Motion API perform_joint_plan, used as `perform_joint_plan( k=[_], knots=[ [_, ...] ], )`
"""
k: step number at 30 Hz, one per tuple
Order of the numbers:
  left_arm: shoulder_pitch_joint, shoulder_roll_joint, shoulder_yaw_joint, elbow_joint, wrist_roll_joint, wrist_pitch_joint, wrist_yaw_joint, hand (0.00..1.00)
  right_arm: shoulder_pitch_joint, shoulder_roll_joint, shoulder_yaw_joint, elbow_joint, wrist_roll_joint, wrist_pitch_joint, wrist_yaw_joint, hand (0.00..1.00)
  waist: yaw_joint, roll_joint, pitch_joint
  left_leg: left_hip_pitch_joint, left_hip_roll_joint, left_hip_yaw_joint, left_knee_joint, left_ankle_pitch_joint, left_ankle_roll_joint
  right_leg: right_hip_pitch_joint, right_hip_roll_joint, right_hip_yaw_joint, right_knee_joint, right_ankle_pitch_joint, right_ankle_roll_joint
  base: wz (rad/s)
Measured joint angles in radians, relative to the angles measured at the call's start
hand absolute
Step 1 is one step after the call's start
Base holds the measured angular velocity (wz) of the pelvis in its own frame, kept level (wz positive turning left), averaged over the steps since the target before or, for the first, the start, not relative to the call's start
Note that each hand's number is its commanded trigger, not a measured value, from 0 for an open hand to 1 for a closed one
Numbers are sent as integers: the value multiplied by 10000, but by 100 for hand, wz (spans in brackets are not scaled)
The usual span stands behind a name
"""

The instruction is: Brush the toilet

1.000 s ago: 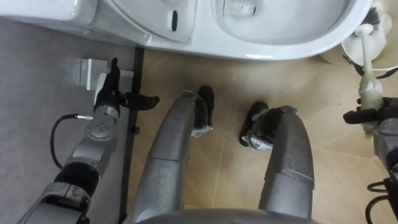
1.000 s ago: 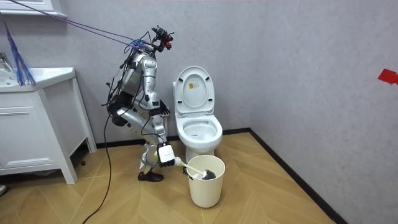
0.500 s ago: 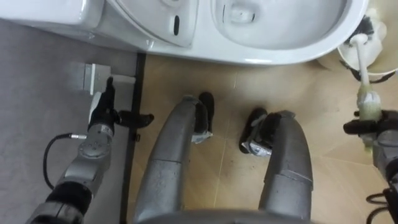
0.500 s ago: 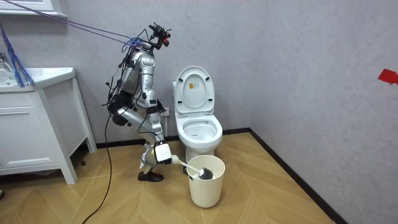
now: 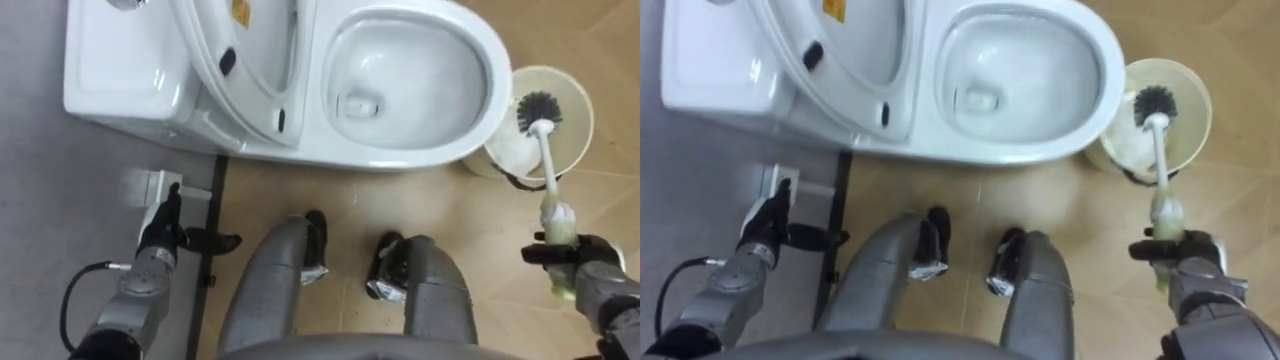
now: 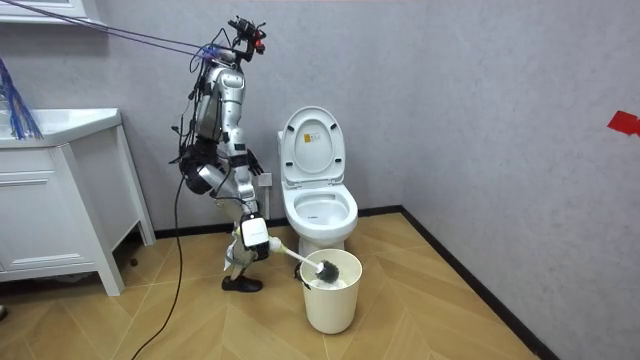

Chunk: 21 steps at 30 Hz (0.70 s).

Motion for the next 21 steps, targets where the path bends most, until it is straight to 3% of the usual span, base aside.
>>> perform_joint_plan(
  k=[3,7,10,15,17,21],
  knots=[
    [418,-8,225,105,43,-34,-14,0,387,222,-193,-137,211,-24,69,100,-44,-154,-102,1067,-8,18,-699,22,-15,1102,125,-88,-825,101,127,4],
    [1415,-33,1011,-160,214,-49,-168,0,1380,504,-480,-759,198,-152,80,100,-33,-322,-266,2689,-87,-11,-1763,75,-57,2911,293,-325,-2187,257,310,13],
    [2260,-114,1386,-761,266,-84,-437,0,1970,641,-630,-1181,154,-158,129,100,-41,-344,-300,3686,-177,-16,-2233,78,-60,4113,347,-535,-3035,337,451,19],
    [3013,-196,1540,-1581,890,-101,-692,0,2495,887,-827,-1947,53,-186,310,100,-38,-437,-290,4611,-342,-43,-2642,77,-61,5189,420,-667,-3682,348,590,12],
    [3362,-452,1879,-1939,1287,-252,-684,0,2538,912,-827,-2186,-135,-254,376,100,-43,-479,-260,5093,-371,-108,-2871,77,-61,5720,378,-818,-3794,343,607,11],
    [3757,-608,2266,-2651,2316,-384,-592,0,2695,936,-828,-2804,-639,-415,404,100,13,-566,-224,5525,-368,-152,-3010,66,-80,6250,456,-979,-4165,356,626,13]
  ],
)
